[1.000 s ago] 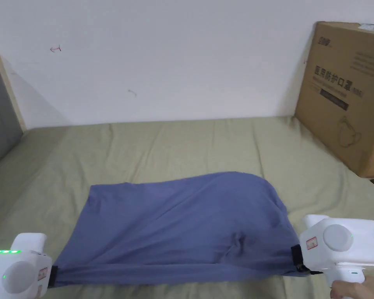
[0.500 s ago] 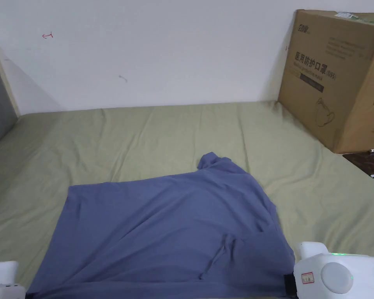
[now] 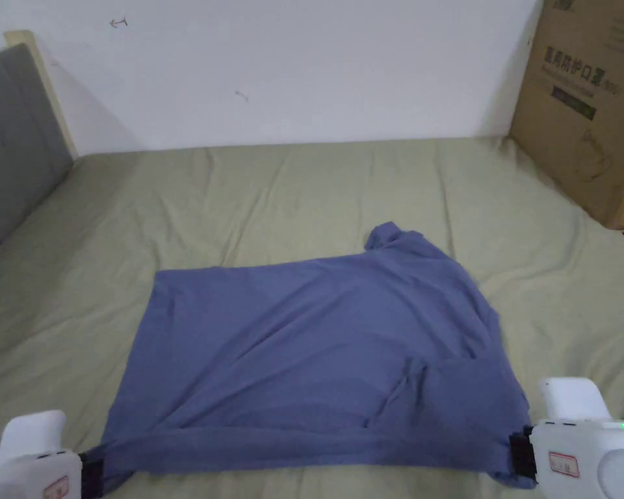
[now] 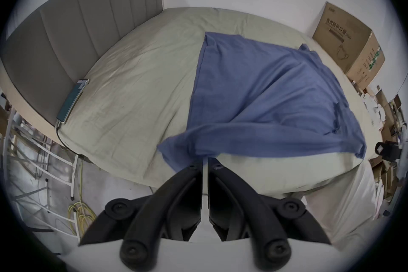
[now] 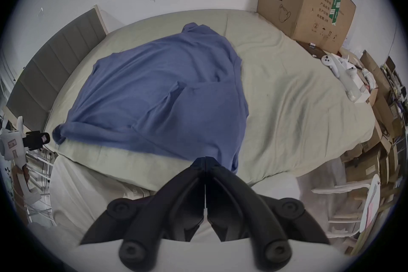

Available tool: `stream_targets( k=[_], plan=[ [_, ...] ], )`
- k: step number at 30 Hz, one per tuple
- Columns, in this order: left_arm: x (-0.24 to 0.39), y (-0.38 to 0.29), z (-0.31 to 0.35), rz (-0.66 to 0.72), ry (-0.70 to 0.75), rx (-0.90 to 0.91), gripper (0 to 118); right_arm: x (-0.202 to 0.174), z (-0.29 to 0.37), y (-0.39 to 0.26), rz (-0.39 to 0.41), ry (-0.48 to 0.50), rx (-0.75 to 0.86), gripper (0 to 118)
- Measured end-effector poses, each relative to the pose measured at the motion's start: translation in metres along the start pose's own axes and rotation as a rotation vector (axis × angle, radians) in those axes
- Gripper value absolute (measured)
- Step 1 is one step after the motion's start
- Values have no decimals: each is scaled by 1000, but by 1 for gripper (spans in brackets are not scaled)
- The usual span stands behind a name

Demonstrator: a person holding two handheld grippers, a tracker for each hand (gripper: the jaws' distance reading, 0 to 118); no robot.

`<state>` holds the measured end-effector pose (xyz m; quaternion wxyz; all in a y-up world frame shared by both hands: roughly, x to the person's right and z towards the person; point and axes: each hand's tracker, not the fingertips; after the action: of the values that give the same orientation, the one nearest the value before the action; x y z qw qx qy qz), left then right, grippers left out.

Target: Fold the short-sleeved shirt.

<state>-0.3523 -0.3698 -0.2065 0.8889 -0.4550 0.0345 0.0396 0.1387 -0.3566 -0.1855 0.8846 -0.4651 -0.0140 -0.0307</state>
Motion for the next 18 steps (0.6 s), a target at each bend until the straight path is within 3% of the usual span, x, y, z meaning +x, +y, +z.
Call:
stream_targets(
  k=[4, 6, 9, 11, 12, 13, 15, 17, 18],
  plan=[
    [-10, -9, -10, 39, -5, -33, 4, 2, -19, -12, -33, 23, -74, 0],
    [-15, -7, -9, 70, -19, -17, 26, 5, -23, -13, -42, 20, -87, 0],
    [-26, 5, -18, 96, -3, -20, 41, 7, -28, -12, -44, 13, -100, 0],
    [-29, 12, -31, 109, 3, -39, 83, 7, -31, -10, -34, 1, -106, 0],
    [-29, 14, -39, 104, 6, -50, 95, 7, -33, -10, -30, 0, -113, 0],
    [-28, 15, -44, 101, 3, -51, 96, 6, -35, -10, -31, 1, -119, 0],
    [-22, 17, -50, 89, -6, -62, 80, 4, -38, -10, -22, 1, -135, 0],
    [-13, 15, -60, 44, -2, -92, 14, 2, -42, -12, -9, -2, -147, 0],
    [-11, 14, -66, 20, 16, -113, 4, 1, -43, -12, -8, -3, -152, 0]
  ],
)
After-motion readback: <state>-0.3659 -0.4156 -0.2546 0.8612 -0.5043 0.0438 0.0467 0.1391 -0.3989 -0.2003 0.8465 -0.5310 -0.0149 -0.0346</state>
